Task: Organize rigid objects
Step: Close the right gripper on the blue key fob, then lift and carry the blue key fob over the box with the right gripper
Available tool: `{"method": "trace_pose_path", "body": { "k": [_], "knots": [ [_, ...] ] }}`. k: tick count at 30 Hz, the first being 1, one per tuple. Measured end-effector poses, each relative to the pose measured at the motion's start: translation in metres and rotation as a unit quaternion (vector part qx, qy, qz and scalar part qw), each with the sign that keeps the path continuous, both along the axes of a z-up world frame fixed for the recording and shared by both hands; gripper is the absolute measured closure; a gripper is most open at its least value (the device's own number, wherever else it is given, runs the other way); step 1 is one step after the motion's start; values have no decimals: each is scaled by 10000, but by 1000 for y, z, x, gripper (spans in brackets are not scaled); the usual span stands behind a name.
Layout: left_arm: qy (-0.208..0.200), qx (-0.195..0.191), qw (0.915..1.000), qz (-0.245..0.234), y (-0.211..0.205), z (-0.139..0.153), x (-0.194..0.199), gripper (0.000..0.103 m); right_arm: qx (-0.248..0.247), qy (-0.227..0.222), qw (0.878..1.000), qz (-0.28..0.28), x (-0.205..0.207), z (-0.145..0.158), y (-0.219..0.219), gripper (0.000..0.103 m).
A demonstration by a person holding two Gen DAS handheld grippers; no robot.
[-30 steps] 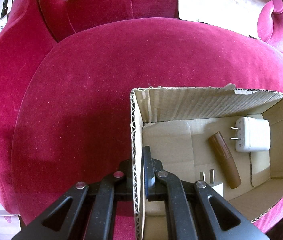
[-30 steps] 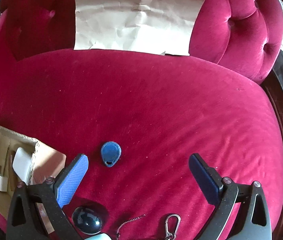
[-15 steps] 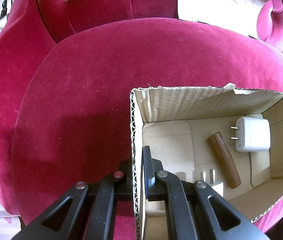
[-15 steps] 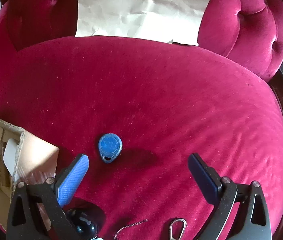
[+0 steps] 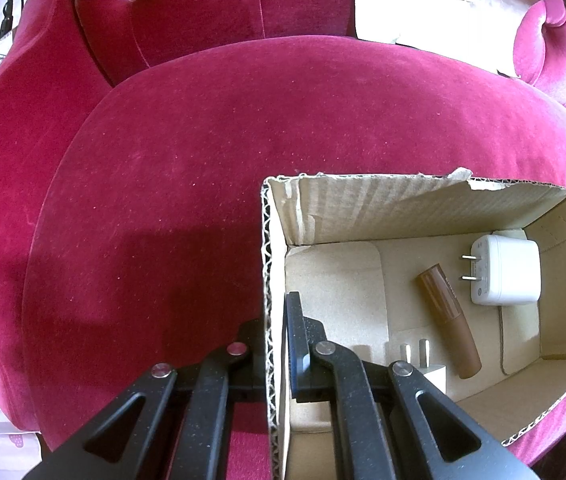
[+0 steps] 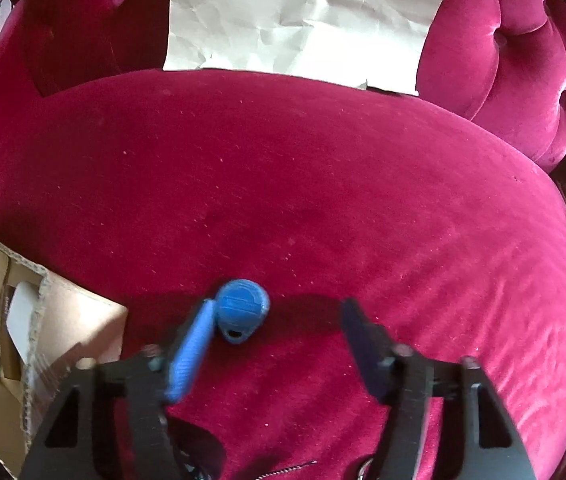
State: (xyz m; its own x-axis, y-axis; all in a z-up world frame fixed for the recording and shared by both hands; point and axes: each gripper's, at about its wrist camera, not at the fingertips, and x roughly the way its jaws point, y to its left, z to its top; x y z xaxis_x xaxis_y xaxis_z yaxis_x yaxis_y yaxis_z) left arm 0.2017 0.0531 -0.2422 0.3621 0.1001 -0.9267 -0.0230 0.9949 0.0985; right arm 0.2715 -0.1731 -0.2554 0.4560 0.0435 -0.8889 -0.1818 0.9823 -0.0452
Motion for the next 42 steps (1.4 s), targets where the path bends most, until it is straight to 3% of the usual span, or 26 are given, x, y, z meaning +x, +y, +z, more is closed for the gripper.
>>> {"method": "trace_pose_path", "body": {
  "k": [1, 11, 30, 42],
  "knots": [
    [1, 0, 10000, 4, 0, 0, 0, 99, -14, -10, 10000, 35, 0, 1, 2, 75],
    [-2, 7, 10000, 4, -2, 1, 2, 99, 18, 6, 10000, -10, -1, 8, 4, 75],
    [-27, -8, 10000, 49, -3, 2, 3, 98, -104, -3, 9999, -54, -23, 58, 21, 74],
    [-50, -16, 10000, 62, -4, 0, 2, 98, 83, -159, 9996, 200, -43, 92, 44, 74]
  ]
}}
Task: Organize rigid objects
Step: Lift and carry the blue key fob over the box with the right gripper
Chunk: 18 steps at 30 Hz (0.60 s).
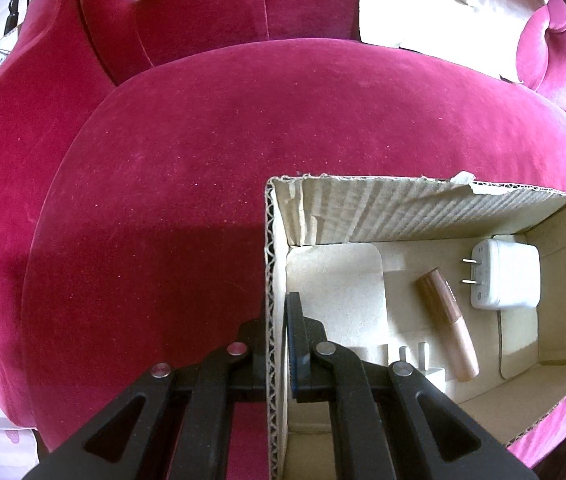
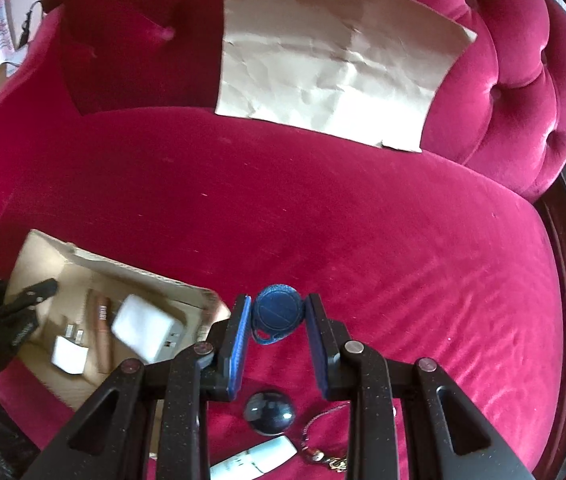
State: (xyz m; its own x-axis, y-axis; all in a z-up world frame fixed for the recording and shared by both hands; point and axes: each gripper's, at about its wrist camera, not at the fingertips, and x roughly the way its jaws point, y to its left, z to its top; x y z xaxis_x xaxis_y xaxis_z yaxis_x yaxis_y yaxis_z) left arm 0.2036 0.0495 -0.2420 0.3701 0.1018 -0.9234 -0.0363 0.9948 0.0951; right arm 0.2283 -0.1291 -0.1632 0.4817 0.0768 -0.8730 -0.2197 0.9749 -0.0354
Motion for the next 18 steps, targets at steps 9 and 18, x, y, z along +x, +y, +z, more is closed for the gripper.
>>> {"method": "trace_pose_path", "body": {
  "k": [9, 18],
  "knots": [
    [-7, -26, 10000, 21, 1, 1, -1, 98, 183, -55, 9990, 399, -15, 16, 31, 74],
    [-9, -29, 10000, 11, 3, -1, -2, 98, 334, 67, 9965, 769, -27, 13, 56, 74]
  ]
}}
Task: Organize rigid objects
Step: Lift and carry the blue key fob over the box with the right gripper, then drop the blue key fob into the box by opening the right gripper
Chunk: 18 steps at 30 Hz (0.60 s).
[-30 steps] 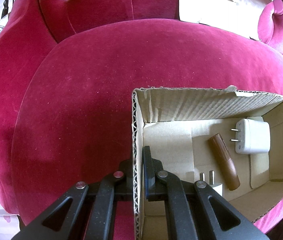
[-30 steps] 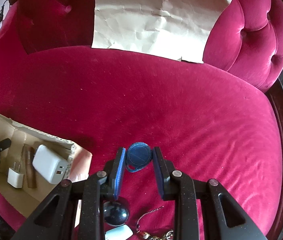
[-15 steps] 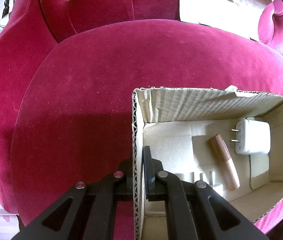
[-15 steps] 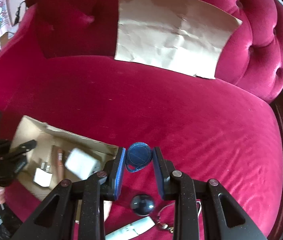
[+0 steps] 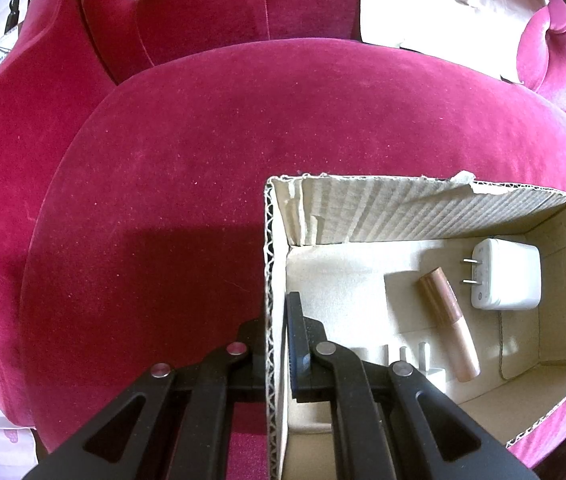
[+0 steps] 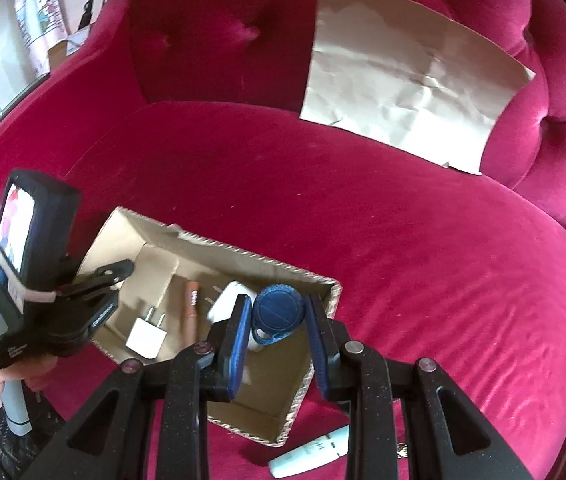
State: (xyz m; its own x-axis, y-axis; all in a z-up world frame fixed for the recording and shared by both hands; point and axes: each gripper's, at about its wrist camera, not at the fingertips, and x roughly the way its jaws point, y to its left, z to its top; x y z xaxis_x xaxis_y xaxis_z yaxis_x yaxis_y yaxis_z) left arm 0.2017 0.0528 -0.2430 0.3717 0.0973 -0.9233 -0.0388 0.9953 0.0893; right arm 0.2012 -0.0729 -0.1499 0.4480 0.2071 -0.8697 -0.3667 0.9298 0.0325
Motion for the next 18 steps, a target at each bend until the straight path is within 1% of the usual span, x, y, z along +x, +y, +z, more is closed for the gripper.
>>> {"method": "trace_pose_path", "body": {
  "k": [9, 18],
  "knots": [
    [-10, -13, 10000, 2, 2, 0, -1, 98, 12, 126, 9996, 247, -11, -14, 21, 74],
    [-10, -22, 10000, 9, 1, 0, 0, 98, 21, 207, 9991, 367, -16, -26, 31, 74]
  ]
}}
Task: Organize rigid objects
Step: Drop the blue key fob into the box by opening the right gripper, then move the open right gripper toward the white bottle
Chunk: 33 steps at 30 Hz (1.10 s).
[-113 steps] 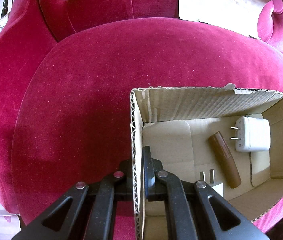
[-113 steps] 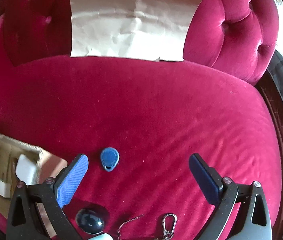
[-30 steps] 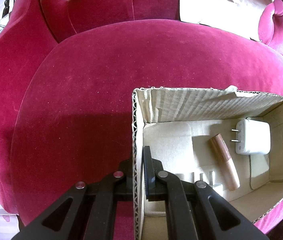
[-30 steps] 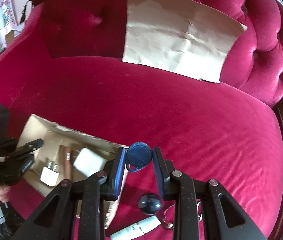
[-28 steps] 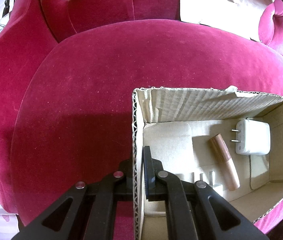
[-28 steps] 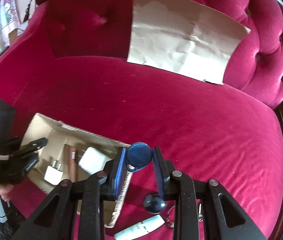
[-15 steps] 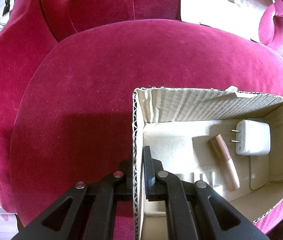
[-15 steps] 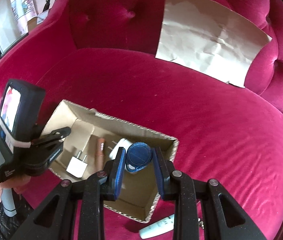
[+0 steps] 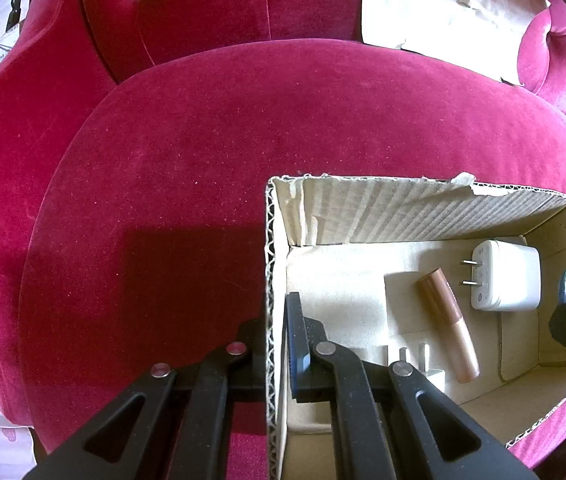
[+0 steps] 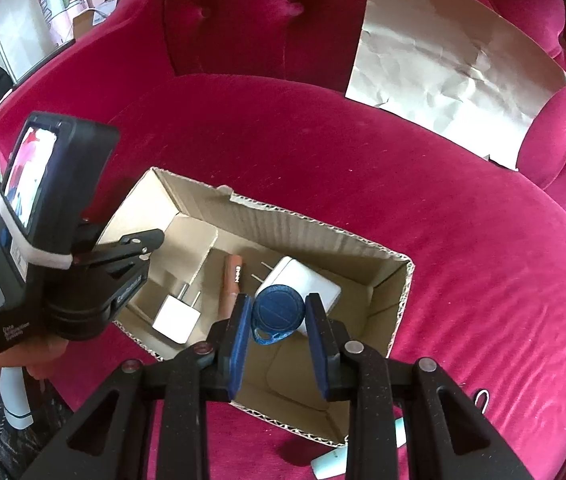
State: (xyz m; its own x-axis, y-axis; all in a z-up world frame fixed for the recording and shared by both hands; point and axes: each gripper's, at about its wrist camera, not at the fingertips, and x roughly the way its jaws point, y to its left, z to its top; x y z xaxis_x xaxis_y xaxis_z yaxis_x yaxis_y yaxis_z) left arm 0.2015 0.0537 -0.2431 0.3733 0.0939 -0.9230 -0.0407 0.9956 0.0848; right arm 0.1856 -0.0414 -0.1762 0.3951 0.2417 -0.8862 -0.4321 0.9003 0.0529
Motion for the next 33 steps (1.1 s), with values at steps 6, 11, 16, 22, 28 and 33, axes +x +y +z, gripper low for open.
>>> {"method": "trace_pose_path", "body": {
  "k": [6, 11, 16, 22, 28, 33],
  "knots": [
    [6, -1, 10000, 10, 0, 0, 1, 98, 48, 16, 10000, -7, -1, -1, -1, 74],
    [7, -18, 10000, 19, 0, 0, 2, 98, 23, -25, 10000, 8, -3, 1, 0, 53],
    [5, -25, 10000, 28, 2, 0, 1, 98, 1, -83, 9999, -83, -4, 4, -5, 15],
    [-1, -32, 10000, 35, 3, 0, 0, 98, -218, -203, 9994, -180, -10, 12, -12, 0],
    [-11, -26, 10000, 36, 2, 0, 0, 98, -435, -218, 9983, -320, -19, 20, -20, 0],
    [-19, -17, 10000, 28, 2, 0, -1, 98, -570, -144, 9968, -542, -32, 22, -34, 0]
  ]
}}
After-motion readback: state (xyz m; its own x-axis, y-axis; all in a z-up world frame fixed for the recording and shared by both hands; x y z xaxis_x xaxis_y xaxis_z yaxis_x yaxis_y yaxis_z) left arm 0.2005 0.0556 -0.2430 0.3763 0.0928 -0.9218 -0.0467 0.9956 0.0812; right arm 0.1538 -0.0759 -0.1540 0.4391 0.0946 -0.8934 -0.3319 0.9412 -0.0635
